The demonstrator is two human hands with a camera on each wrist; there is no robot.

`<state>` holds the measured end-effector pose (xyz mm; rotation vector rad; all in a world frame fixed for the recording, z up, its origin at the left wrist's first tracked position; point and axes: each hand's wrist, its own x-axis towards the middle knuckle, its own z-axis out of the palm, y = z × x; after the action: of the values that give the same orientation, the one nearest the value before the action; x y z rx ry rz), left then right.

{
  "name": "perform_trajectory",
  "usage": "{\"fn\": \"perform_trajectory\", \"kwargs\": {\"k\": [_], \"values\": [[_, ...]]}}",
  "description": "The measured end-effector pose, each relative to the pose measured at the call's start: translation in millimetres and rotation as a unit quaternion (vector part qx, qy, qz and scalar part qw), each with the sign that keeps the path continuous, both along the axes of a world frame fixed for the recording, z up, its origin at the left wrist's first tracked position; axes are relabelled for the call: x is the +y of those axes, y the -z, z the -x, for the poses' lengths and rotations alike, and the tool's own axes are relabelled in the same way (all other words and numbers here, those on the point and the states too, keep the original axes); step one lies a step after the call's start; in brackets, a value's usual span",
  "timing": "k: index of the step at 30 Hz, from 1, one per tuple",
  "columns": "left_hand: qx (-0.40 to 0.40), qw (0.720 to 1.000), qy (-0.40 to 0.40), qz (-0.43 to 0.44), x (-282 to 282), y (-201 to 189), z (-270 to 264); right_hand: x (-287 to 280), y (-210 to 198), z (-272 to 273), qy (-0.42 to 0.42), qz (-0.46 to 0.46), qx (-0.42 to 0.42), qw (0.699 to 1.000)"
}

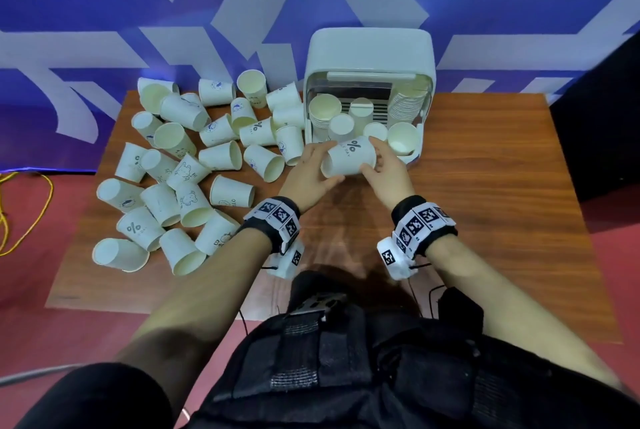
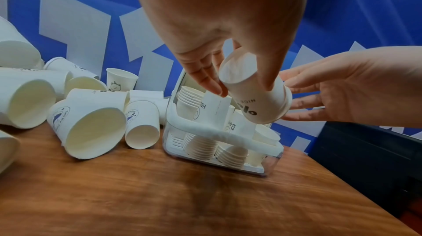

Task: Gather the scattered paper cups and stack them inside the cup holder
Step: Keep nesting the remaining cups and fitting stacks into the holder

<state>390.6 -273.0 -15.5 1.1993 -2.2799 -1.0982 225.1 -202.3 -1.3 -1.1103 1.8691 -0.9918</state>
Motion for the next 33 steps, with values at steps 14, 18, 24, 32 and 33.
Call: {"fn": "perform_trajectory", "kwargs": {"k": [14, 18, 24, 32, 33], "values": [[0.038, 0.994, -0.102, 0.021, -45, -16, 6, -49, -25, 15, -0.049, 0.01, 0.006, 0.999], [0.091, 0.987, -0.13, 0.001, -64, -29, 15, -77, -30, 28, -0.07, 0.001, 0.053, 0.996], [0.139, 0.979, -0.147, 0.006, -84, -38, 24, -103, -31, 36, -0.088, 0.008, 0.045, 0.995], [0.128, 0.984, -0.123, -0.007, -92, -23, 22, -110, -19, 40, 0.006, 0.032, -0.044, 0.998], [0.118, 0.986, -0.122, -0.012, -92, -20, 21, -108, -18, 42, 0.004, 0.04, -0.039, 0.998]]}}
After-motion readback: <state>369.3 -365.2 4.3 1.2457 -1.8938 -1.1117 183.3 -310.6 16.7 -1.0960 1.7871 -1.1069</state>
